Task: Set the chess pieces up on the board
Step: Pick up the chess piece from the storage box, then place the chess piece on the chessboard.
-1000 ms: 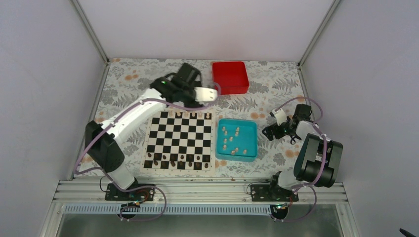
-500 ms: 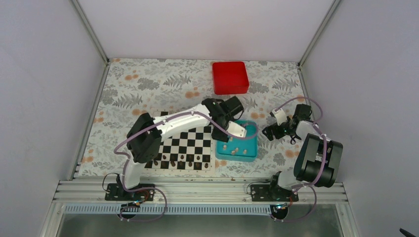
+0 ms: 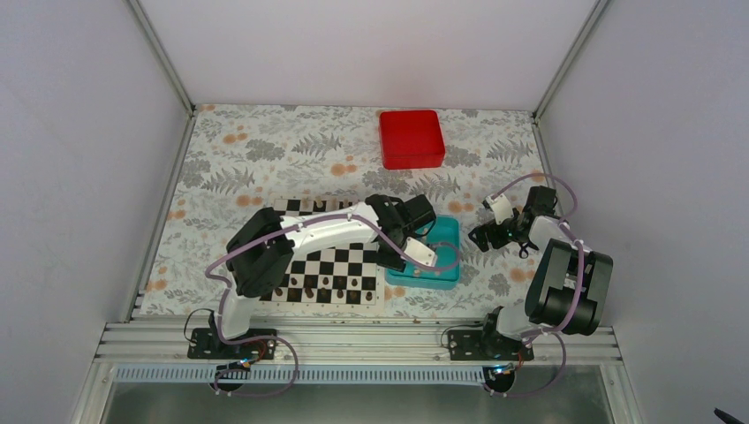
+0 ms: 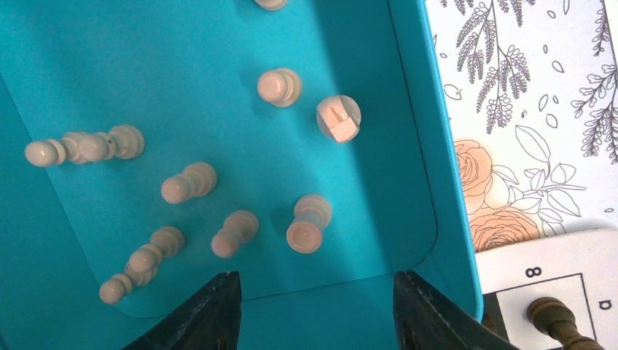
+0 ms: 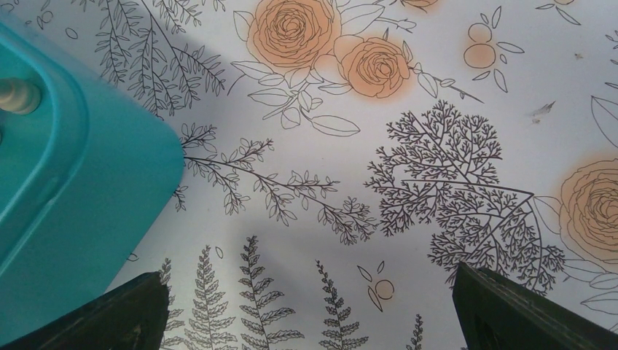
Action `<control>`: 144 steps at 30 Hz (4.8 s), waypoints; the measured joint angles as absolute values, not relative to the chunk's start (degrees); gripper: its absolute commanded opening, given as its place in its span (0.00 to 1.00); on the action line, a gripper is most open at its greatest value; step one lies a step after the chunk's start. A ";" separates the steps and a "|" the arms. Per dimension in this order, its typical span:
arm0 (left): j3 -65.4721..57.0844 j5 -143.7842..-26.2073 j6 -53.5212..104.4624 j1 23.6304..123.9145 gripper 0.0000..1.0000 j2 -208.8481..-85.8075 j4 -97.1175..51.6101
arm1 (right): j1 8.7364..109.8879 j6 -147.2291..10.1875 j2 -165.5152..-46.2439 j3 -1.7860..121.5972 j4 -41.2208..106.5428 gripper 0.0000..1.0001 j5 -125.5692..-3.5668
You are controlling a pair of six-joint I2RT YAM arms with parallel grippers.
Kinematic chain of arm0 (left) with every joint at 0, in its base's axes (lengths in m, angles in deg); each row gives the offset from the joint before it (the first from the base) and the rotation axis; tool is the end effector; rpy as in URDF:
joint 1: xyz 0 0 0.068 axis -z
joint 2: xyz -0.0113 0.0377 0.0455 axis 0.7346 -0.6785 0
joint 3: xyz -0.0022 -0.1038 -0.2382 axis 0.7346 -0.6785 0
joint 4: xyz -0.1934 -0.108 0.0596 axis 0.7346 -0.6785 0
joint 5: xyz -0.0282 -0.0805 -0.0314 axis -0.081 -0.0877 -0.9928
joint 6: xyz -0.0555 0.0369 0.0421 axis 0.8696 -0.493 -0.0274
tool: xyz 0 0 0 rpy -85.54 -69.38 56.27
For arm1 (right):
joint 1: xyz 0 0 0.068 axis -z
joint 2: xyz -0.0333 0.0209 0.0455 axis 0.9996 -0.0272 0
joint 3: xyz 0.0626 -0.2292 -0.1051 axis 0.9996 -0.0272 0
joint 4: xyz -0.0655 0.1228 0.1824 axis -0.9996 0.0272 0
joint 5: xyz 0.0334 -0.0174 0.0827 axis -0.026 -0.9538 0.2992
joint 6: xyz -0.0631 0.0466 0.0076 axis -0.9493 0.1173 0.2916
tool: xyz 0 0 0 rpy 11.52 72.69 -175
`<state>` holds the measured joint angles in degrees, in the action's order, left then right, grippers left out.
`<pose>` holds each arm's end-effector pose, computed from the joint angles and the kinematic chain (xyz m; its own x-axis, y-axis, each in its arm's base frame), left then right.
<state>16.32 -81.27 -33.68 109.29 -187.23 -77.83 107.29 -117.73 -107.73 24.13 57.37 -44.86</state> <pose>0.1734 -0.3377 0.1775 0.3499 0.9095 -0.2244 0.9356 -0.3274 0.1320 0.2307 -0.0460 0.1376 -0.7352 -0.3819 -0.5600 -0.4996 0.8637 0.0668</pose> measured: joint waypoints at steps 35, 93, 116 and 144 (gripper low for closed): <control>17.98 -81.25 -34.90 109.66 0.26 -193.39 -76.25 | 107.29 -117.79 -107.76 24.04 57.37 1.00 -44.86; 2.90 -86.21 -41.70 54.45 0.15 -168.85 -69.89 | 108.14 -118.84 -111.34 24.41 59.03 1.00 -44.33; -4.53 -86.41 -42.29 52.73 0.15 -177.65 -65.41 | 108.14 -119.91 -112.39 24.41 58.55 1.00 -44.11; -3.63 -85.58 -42.64 52.53 0.14 -178.35 -67.73 | 108.34 -120.39 -113.46 24.41 56.45 1.00 -42.82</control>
